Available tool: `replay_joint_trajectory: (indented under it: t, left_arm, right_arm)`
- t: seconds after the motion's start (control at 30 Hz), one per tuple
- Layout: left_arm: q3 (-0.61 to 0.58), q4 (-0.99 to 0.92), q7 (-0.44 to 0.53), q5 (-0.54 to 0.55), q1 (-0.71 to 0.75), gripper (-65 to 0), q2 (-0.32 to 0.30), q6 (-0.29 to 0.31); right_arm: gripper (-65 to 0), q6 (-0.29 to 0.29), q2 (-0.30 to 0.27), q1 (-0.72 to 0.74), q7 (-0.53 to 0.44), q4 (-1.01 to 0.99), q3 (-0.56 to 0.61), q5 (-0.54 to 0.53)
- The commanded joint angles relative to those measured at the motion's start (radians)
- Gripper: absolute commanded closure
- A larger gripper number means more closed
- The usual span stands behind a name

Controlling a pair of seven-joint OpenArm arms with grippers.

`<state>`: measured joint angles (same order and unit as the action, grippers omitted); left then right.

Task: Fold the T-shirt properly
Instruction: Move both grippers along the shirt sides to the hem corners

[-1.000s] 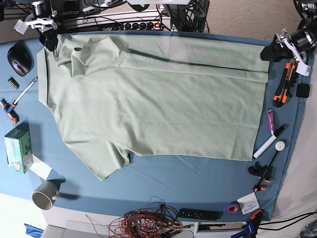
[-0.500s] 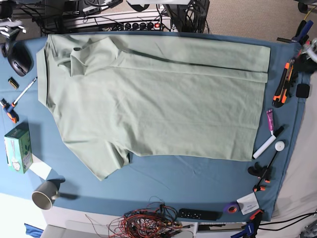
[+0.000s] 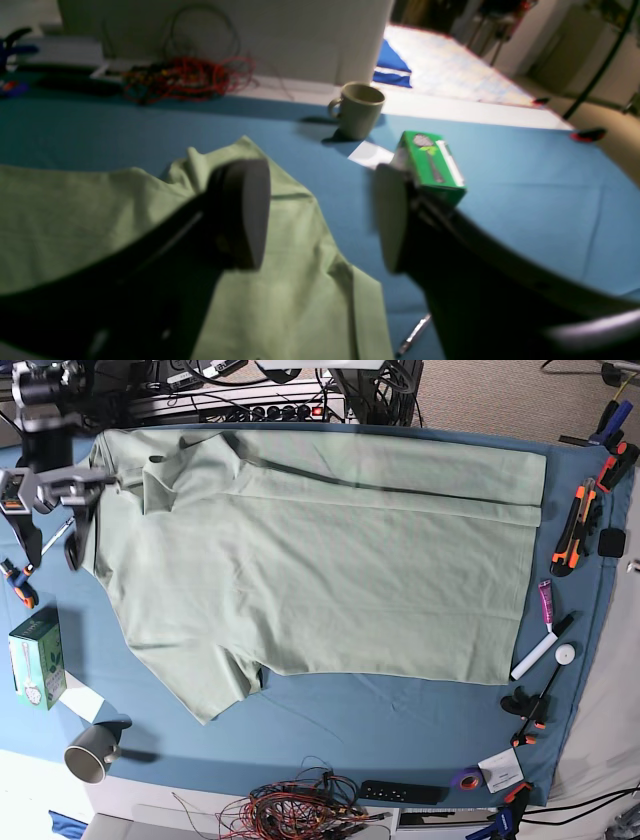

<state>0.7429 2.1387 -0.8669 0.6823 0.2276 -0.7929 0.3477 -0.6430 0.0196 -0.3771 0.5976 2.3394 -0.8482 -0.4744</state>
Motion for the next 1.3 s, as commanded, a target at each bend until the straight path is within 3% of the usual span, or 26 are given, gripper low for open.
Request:
replay_joint_trajectory:
  t: [0.0,0.1,0.2,0.37,0.53,0.73,0.9,1.27]
  left_arm:
    - [-0.037,-0.010,0.034,0.006,-0.039,-23.4,-0.024,-0.003]
    - [-0.200,-0.109,0.070,-0.028,-0.147,-23.4,-0.024,-0.004]
    - [-0.374,-0.247,0.097,-0.062,-0.293,-23.4,-0.018,-0.009]
    - [-0.637,-0.524,0.109,-0.089,-0.558,-23.4,0.016,-0.008]
    - [-0.777,-0.839,0.107,-0.084,-0.748,-23.4,0.105,-0.006]
    - [-0.789,-1.194,0.087,0.014,-0.839,-23.4,0.211,0.051]
    - [-0.784,-1.402,0.082,0.108,-0.862,-23.4,0.245,0.098]
    - [-0.738,-1.522,0.154,0.126,-0.868,-23.4,0.271,0.122]
  right_arm:
    - [-33.9,0.006,-0.008,0.017,-0.051,0.017,0.013,-0.012]
    - [-33.9,0.006,-0.009,0.083,-0.065,-0.011,0.061,0.017]
    - [-33.9,0.006,-0.026,0.169,-0.092,-0.171,0.106,0.055]
    - [-33.9,0.015,-0.128,0.371,-0.124,-0.528,0.227,0.156]
    - [-33.9,0.052,-0.213,0.616,-0.164,-0.908,0.346,0.260]
    - [-33.9,0.064,-0.252,0.903,-0.191,-1.324,0.408,0.341]
    - [-33.9,0.092,-0.252,1.053,-0.211,-1.561,0.411,0.408]
    - [-33.9,0.101,-0.251,1.069,-0.230,-1.618,0.411,0.457]
